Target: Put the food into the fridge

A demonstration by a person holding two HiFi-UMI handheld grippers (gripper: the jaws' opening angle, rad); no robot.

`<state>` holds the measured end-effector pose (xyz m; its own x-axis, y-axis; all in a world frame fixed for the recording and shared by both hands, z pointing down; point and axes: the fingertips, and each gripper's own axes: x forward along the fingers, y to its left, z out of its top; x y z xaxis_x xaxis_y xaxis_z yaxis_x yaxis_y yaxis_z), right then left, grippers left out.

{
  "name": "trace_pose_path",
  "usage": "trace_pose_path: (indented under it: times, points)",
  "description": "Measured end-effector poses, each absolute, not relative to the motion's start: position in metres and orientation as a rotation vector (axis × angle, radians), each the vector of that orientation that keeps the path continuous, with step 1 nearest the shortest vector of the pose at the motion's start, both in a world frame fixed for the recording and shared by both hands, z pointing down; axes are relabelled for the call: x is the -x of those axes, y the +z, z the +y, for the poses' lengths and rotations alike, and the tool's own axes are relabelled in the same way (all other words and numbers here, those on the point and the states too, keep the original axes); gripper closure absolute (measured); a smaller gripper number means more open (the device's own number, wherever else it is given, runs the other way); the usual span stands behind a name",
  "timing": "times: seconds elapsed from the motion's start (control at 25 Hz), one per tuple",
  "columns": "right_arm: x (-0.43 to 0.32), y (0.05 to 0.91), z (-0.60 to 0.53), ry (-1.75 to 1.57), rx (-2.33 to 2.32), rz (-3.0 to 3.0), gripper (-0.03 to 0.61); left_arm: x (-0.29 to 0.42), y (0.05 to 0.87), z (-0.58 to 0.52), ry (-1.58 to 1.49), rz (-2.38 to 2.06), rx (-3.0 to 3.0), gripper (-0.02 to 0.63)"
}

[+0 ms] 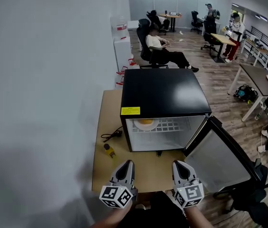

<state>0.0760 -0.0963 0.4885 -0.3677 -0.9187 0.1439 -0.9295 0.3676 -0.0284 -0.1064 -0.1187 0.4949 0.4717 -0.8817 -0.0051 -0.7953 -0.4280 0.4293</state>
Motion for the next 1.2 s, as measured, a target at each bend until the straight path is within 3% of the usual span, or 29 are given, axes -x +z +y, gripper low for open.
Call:
trace_pose_path:
  times: [1.2]
  points:
    - [-0.061, 0.483, -0.104, 0.150, -1.708, -2.480, 0.518, 0.106, 0.470, -0.125, -0.221, -1.547, -2.509, 0.600]
